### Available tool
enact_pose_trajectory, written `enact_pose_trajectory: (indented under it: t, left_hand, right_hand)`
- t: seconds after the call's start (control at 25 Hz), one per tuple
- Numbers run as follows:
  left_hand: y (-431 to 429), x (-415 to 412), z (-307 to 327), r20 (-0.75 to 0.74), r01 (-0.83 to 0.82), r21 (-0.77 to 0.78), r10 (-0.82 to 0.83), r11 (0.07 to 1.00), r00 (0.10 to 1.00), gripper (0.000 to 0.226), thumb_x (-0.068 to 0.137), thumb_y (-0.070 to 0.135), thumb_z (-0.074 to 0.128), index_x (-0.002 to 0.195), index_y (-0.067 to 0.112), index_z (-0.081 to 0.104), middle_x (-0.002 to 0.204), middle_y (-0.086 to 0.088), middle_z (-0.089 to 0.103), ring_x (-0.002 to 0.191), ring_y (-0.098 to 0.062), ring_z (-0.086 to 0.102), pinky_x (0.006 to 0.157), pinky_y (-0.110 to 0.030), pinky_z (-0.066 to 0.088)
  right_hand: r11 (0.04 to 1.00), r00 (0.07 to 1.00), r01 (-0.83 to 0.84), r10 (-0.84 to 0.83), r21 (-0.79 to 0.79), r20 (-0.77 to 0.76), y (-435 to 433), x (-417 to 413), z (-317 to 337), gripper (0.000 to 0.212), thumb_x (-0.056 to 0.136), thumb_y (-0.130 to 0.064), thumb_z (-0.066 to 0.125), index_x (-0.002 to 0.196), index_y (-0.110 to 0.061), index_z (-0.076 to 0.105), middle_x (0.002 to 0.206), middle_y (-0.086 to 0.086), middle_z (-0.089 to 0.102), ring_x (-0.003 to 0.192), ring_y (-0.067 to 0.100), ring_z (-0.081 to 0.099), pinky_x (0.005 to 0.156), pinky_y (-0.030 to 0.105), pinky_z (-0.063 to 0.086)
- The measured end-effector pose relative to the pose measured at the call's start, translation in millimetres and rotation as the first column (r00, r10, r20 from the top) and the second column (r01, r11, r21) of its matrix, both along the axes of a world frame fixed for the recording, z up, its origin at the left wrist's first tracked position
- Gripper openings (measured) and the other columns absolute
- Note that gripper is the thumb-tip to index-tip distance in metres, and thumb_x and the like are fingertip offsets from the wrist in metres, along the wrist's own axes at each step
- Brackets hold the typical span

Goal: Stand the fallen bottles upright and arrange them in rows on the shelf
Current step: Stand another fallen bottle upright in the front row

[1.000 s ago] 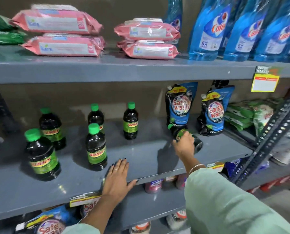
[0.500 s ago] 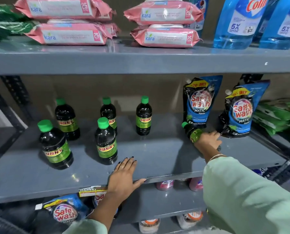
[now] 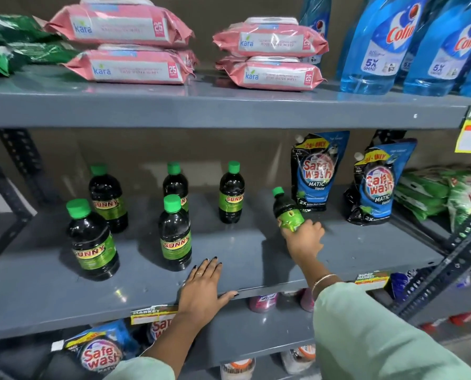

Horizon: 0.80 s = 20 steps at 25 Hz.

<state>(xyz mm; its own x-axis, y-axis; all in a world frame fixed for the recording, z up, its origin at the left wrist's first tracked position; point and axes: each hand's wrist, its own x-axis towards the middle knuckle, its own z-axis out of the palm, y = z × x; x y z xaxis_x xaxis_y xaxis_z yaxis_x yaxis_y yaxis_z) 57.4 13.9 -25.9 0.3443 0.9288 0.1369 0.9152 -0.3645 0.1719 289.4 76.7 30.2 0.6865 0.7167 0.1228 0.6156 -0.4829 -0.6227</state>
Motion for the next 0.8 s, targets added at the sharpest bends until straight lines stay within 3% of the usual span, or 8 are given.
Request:
enact_pose_trajectory:
  t: [0.12,0.24,0.32,0.52,0.8]
  left_hand:
    - [-5.0,-7.6,0.6,-0.001,0.016,-0.007,-0.016,1.0,1.0,0.07,0.088,0.058,0.031,0.142,0.014,0.021,0.153,-0.001,0.017,0.139,-0.016,0.011,0.112,-0.031,0.007]
    - [-12.1,-20.7,-0.3,0.007,0.018,-0.001,-0.018,1.0,1.0,0.063,0.093,0.045,0.037,0.143,0.014,0.017,0.154,-0.001,0.013,0.139,-0.014,0.008,0.112,-0.029,0.005]
    - [-14.9,-28.2,-0.2,0.003,0.018,0.0,-0.018,1.0,1.0,0.061,0.094,0.042,0.037,0.143,0.014,0.016,0.154,0.0,0.013,0.139,-0.013,0.008,0.112,-0.028,0.005]
    - [-16.8,-38.1,2.3,0.012,0.023,-0.02,-0.023,1.0,1.0,0.057,0.095,0.036,0.038,0.143,0.014,0.017,0.154,0.001,0.014,0.139,-0.012,0.009,0.111,-0.026,0.007]
    - [-15.8,-41.4,4.0,0.045,0.042,-0.012,-0.041,0.999,0.998,0.057,0.095,0.035,0.04,0.143,0.016,0.017,0.154,0.003,0.014,0.139,-0.01,0.01,0.11,-0.023,0.009]
  right_hand:
    - [0.976,0.984,-0.084,0.113,0.202,-0.138,-1.4,-35.0,-5.0,0.056,0.071,-0.027,0.076,0.109,0.009,0.054,0.111,0.026,0.053,0.113,0.038,0.044,0.09,0.041,0.037]
    - [0.938,0.934,-0.118,0.217,0.327,-0.285,-6.0,-68.9,-7.0,0.045,0.065,-0.016,0.077,0.098,0.007,0.058,0.096,0.023,0.056,0.103,0.038,0.049,0.086,0.04,0.039]
    - [0.917,0.911,-0.152,0.275,0.369,-0.307,-8.2,-85.4,-8.4,0.043,0.06,-0.02,0.074,0.092,0.004,0.058,0.09,0.018,0.054,0.098,0.036,0.05,0.082,0.041,0.043]
    - [0.889,0.903,-0.153,0.303,0.431,-0.304,-12.3,-109.9,-10.5,0.045,0.067,-0.005,0.074,0.102,0.005,0.048,0.101,0.013,0.043,0.104,0.03,0.042,0.087,0.037,0.039]
    - [0.886,0.932,-0.132,0.263,0.445,-0.248,-19.6,-119.2,-19.7,0.055,0.069,-0.008,0.08,0.106,0.002,0.041,0.111,0.018,0.043,0.11,0.031,0.04,0.093,0.039,0.039]
